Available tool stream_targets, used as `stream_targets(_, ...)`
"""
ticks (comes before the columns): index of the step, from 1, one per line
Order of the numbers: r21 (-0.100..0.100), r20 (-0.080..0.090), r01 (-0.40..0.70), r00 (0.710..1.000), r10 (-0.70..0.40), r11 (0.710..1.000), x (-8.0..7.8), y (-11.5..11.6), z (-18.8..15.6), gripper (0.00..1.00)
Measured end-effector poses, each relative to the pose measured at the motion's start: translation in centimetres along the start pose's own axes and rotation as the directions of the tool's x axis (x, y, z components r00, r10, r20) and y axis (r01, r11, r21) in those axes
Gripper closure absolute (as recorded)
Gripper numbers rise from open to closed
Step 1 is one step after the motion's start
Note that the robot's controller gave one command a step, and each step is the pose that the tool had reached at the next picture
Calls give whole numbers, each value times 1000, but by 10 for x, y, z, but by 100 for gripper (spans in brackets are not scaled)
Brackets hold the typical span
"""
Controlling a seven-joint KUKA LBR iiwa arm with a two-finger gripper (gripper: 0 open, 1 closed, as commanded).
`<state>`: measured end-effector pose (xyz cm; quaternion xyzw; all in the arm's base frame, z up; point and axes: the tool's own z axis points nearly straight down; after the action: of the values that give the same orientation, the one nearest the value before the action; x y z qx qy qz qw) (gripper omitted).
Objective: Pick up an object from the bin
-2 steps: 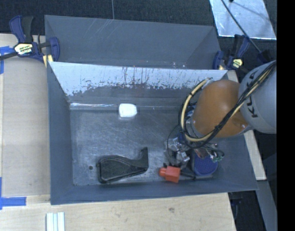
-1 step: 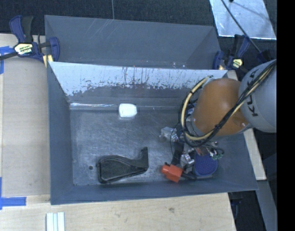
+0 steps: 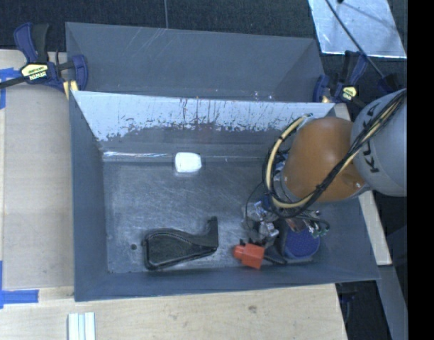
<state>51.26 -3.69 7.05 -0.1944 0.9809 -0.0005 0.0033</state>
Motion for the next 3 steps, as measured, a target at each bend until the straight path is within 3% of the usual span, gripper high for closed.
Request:
stream_targets(1,3,4,60,998,-60,998,14,12,-140,100)
stream_targets(2,-2,-3,58,998,-58,998,15,12,-136,0)
stream_targets(3,-6,-10,34,999,-34,999,14,14,-16,0)
